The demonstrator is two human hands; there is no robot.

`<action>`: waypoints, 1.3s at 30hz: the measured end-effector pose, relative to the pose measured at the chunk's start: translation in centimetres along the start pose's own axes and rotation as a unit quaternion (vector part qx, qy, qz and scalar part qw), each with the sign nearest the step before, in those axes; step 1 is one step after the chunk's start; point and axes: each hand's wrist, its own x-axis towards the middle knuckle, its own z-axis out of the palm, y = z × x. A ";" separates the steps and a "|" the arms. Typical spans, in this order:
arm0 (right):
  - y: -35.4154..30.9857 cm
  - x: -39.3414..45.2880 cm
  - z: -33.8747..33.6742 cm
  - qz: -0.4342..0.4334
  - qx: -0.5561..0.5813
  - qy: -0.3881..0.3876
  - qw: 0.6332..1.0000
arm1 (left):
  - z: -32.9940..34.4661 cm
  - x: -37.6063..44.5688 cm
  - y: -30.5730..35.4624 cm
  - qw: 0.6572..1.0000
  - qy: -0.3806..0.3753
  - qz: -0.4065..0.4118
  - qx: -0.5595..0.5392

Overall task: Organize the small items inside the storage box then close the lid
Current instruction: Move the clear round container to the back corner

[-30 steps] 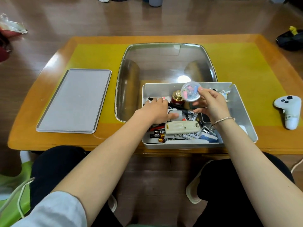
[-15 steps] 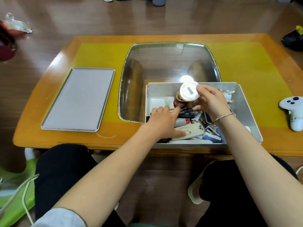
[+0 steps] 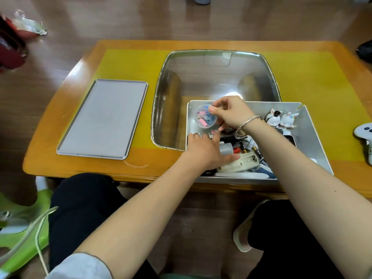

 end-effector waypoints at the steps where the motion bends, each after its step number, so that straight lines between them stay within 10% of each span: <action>1: 0.0 0.5 0.2 0.007 -0.026 -0.010 1.000 | 0.0 -0.1 0.0 1.000 0.003 0.003 -0.005; 16: 0.3 1.9 1.7 0.066 -0.043 -0.023 0.997 | -0.8 -1.1 1.0 0.999 -0.005 -0.036 0.027; 30: 0.7 2.7 1.6 -0.120 -0.410 -0.020 0.904 | -0.6 -2.2 0.8 0.999 0.032 -0.016 -0.015; 39: 1.6 -2.3 -0.5 -0.118 -0.438 -0.001 0.891 | -2.0 -2.0 -1.7 0.989 0.119 0.023 0.084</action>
